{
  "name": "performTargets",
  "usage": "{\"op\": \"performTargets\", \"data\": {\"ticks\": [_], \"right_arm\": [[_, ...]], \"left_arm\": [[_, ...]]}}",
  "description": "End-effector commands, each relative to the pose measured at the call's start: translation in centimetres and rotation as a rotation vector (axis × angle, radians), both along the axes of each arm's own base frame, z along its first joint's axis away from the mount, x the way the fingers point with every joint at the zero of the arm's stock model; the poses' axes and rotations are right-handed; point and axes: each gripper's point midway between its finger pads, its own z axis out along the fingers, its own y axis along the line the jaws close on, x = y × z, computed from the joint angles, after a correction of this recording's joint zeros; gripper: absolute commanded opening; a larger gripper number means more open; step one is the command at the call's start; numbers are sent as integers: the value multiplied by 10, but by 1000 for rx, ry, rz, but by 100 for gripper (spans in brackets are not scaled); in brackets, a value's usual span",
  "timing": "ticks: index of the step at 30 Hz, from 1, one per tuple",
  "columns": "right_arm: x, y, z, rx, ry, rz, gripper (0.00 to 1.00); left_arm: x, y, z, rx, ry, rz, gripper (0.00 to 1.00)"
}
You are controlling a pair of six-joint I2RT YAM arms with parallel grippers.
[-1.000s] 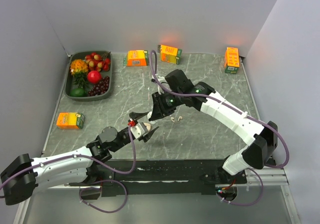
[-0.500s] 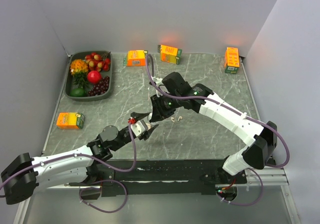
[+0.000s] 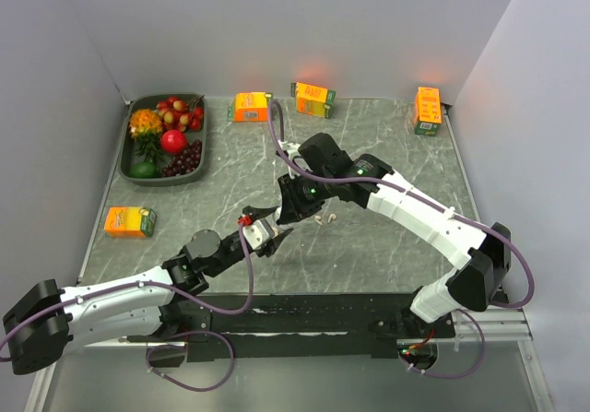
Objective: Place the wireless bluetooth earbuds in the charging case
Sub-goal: Pick up the charging case at the center of the board, then open the charging case.
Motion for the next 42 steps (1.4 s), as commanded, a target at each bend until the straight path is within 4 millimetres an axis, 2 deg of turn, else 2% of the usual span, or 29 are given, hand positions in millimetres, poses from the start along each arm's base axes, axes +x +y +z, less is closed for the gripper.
{"op": "performTargets", "data": {"ticks": [1, 2, 5, 8, 11, 14, 18, 29, 32, 42], "right_arm": [[5, 9, 33, 92, -76, -3, 26], [4, 9, 36, 98, -75, -6, 37], [5, 8, 45, 112, -85, -25, 53], [11, 3, 55, 108, -120, -70, 61], [21, -7, 62, 86, -179, -129, 65], [26, -16, 60, 36, -225, -161, 65], [25, -19, 58, -6, -257, -157, 63], [12, -6, 41, -75, -256, -70, 60], [10, -7, 31, -107, -239, -68, 59], [11, -13, 21, -140, -231, -87, 57]], "left_arm": [[-5, -6, 27, -67, -24, -32, 1], [-5, -6, 26, -66, -20, -31, 1], [-4, -4, 28, -69, -27, -27, 1], [-4, -3, 29, -71, -31, -21, 1], [-4, -2, 28, -71, -29, -18, 1], [-3, -1, 27, -67, -27, -12, 1], [-3, -3, 26, -58, -21, -18, 1], [-3, -7, 26, -42, -25, -26, 1], [-3, -7, 27, -45, -26, -26, 1], [-4, -4, 34, -69, -32, -22, 1]]}}
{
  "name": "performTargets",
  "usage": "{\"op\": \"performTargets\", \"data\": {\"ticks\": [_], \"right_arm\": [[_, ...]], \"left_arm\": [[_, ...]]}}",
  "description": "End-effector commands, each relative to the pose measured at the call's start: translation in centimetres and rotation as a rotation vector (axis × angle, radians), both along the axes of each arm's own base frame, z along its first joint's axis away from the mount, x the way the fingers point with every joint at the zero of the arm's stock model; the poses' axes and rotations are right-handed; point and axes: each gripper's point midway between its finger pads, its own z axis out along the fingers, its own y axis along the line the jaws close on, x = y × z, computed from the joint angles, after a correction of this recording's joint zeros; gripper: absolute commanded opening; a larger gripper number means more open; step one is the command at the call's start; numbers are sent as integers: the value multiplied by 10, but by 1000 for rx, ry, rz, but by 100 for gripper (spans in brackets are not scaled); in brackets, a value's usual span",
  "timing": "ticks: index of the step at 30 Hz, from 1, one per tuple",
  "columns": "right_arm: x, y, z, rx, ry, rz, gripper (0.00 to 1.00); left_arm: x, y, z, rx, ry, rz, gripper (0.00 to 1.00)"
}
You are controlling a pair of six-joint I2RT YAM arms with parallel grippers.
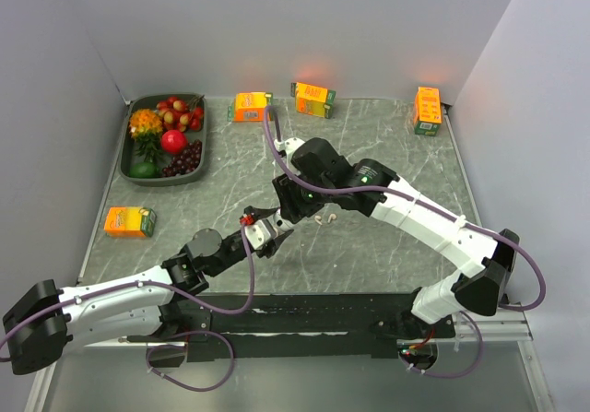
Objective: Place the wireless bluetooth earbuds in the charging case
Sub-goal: Open the charging case.
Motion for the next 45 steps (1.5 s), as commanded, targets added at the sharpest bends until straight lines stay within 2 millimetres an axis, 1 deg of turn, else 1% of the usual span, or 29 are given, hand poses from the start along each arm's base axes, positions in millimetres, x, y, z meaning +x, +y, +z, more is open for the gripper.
{"op": "performTargets", "data": {"ticks": [1, 3, 8, 11, 19, 24, 31, 37, 45], "right_arm": [[0, -1, 4, -7, -14, -1, 57], [-2, 5, 9, 25, -14, 18, 58], [-6, 12, 5, 34, 20, 54, 59], [-6, 11, -3, 16, 35, 44, 58], [1, -1, -11, -13, 36, -9, 56], [5, -7, -5, 1, 23, -33, 57], [9, -9, 9, 38, 4, -41, 58], [10, -13, 9, 45, 7, -50, 59], [14, -17, 15, 71, 2, -63, 60]], "left_arm": [[-3, -3, 34, -85, -40, -15, 1], [-2, -3, 35, -85, -42, -14, 1], [-2, -2, 35, -90, -43, -10, 1], [-2, -2, 36, -93, -45, -10, 1], [-5, 4, 41, -115, -50, -8, 1], [-6, 6, 41, -113, -53, -6, 1], [-7, 7, 38, -109, -48, -8, 1], [-7, 9, 39, -110, -50, -1, 1], [-7, 10, 38, -107, -48, 0, 1]]}}
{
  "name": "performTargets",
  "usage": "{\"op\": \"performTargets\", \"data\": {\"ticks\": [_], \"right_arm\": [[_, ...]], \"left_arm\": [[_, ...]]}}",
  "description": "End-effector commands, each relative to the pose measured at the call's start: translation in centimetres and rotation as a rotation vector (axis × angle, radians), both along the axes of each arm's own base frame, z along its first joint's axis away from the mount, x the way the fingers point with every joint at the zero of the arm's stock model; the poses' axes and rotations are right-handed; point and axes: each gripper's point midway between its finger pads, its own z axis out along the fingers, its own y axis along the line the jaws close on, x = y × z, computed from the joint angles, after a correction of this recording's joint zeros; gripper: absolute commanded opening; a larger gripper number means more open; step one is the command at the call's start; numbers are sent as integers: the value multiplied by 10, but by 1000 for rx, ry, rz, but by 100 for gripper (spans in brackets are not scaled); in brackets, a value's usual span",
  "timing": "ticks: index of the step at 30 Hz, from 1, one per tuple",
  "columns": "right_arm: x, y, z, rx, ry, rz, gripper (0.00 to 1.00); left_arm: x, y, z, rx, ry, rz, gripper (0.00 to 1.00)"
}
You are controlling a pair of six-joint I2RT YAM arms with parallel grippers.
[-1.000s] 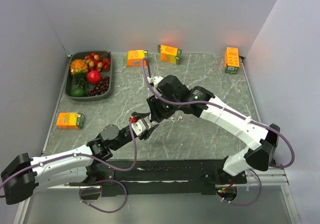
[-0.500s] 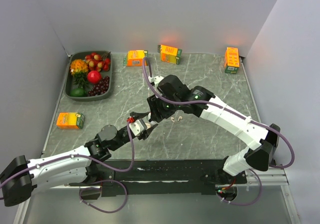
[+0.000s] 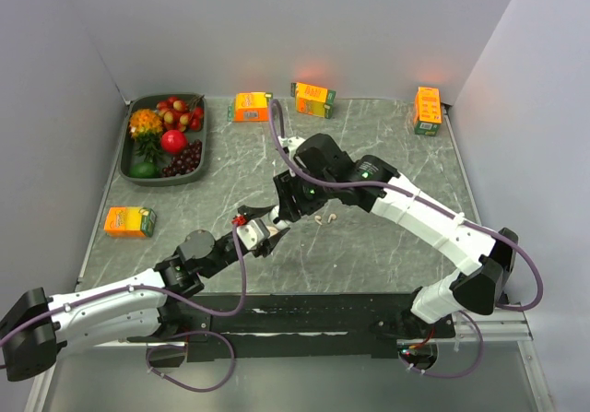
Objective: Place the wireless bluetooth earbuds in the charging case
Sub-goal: Open the charging case.
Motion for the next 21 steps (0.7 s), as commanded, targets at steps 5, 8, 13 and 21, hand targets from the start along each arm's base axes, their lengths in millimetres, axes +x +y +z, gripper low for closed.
{"op": "performTargets", "data": {"ticks": [5, 8, 13, 21], "right_arm": [[12, -18, 23, 36, -76, -60, 61], [11, -17, 25, 53, -77, -56, 61], [9, -14, 29, 100, -49, -44, 61], [11, -12, 33, 163, -39, -40, 61]], "left_arm": [[-4, 1, 23, -79, -30, -10, 1], [-3, 1, 23, -79, -30, -8, 1], [-4, 1, 24, -84, -27, -9, 1], [-3, 5, 29, -109, -37, 2, 1]]}}
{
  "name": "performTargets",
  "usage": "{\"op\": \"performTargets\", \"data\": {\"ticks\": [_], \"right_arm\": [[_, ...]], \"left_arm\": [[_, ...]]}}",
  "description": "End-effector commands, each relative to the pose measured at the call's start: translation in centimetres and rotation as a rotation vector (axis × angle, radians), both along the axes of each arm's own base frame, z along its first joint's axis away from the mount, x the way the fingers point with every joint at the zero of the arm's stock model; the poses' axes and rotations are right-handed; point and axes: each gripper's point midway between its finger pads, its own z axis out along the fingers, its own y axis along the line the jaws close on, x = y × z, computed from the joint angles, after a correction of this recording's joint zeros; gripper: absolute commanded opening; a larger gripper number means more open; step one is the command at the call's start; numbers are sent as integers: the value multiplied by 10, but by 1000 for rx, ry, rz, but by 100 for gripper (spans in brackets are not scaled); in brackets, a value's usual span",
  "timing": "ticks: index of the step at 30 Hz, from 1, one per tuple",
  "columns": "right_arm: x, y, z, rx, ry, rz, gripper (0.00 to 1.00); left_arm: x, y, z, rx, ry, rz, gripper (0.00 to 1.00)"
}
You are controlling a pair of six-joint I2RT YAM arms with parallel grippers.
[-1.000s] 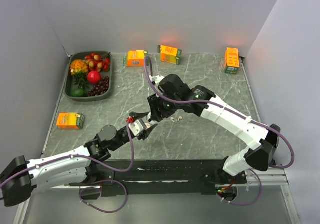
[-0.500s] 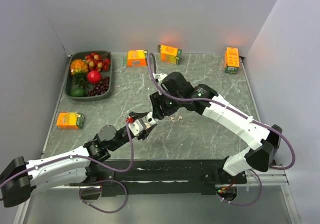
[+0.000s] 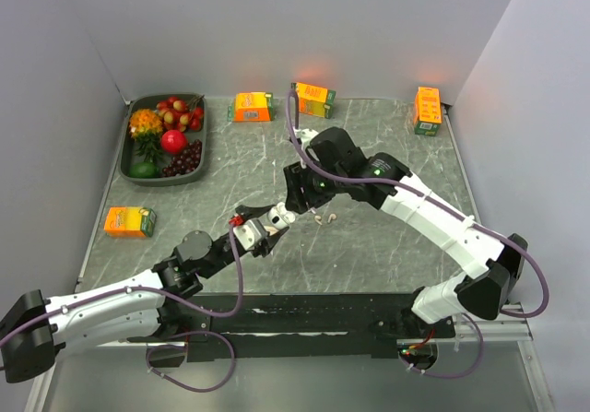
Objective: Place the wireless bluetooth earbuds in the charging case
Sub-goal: Open the charging case.
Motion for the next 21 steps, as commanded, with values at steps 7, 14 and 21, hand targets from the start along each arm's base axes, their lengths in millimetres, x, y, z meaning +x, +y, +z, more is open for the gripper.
{"op": "performTargets", "data": {"ticks": [7, 14, 21], "right_arm": [[-12, 13, 42, 362, 107, 74, 61], [-22, 19, 52, 521, 213, 168, 61], [-24, 26, 47, 545, 271, 189, 58]], "left_arm": [[-4, 6, 33, -147, -51, 3, 1], [-6, 6, 36, -162, -54, -3, 1], [-6, 4, 40, -173, -57, -12, 1]]}}
